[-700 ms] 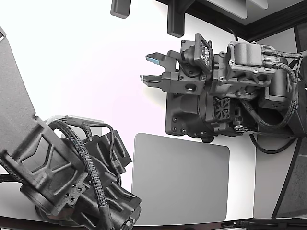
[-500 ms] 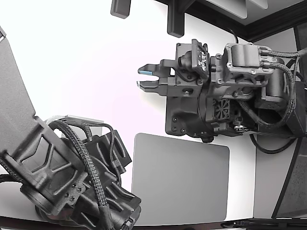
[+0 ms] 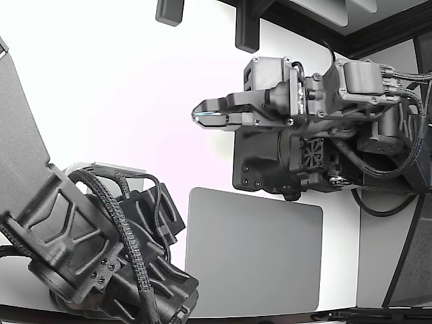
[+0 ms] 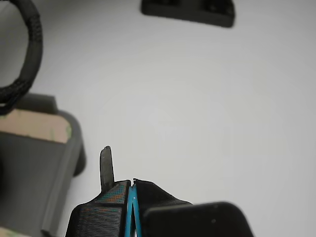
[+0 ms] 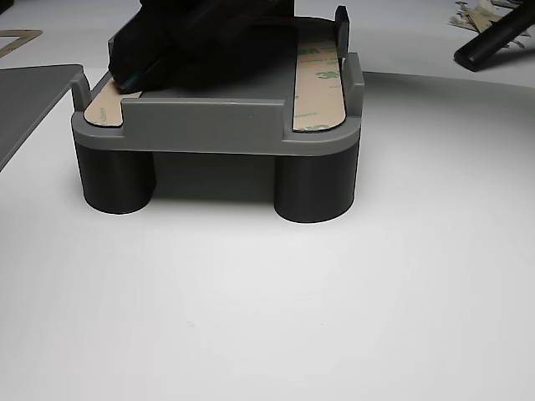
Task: Peel off protective film from adhesive tape.
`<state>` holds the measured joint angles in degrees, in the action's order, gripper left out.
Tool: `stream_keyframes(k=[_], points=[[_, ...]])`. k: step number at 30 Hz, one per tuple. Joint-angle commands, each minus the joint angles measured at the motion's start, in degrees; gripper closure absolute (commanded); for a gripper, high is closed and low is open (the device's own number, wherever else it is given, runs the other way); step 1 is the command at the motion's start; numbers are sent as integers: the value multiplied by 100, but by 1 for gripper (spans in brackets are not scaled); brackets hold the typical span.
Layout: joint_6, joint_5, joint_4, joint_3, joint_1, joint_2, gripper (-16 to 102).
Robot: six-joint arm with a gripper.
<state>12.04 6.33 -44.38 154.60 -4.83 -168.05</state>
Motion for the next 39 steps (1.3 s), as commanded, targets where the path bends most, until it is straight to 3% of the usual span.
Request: stream_keyframes(k=[1,7,12,16,19,25,28,33,39], points=[[2707,202,-281,-132,-62,-123,97],[4166,202,-193,-141,-62,26,97],[5687,-149,-343,-141,-62,18,97],[6302,18,-255,-141,-44,448,97],[7277,-475,-237,-141,255,747,97],[7453,-1081,149,-141,879,1195,97],[7462,-1652,290,-141,1380,1389,97],[7242,-1863,396,-141,1705,1740,97],[6645,-2646,527,-141,2382,2171,97]])
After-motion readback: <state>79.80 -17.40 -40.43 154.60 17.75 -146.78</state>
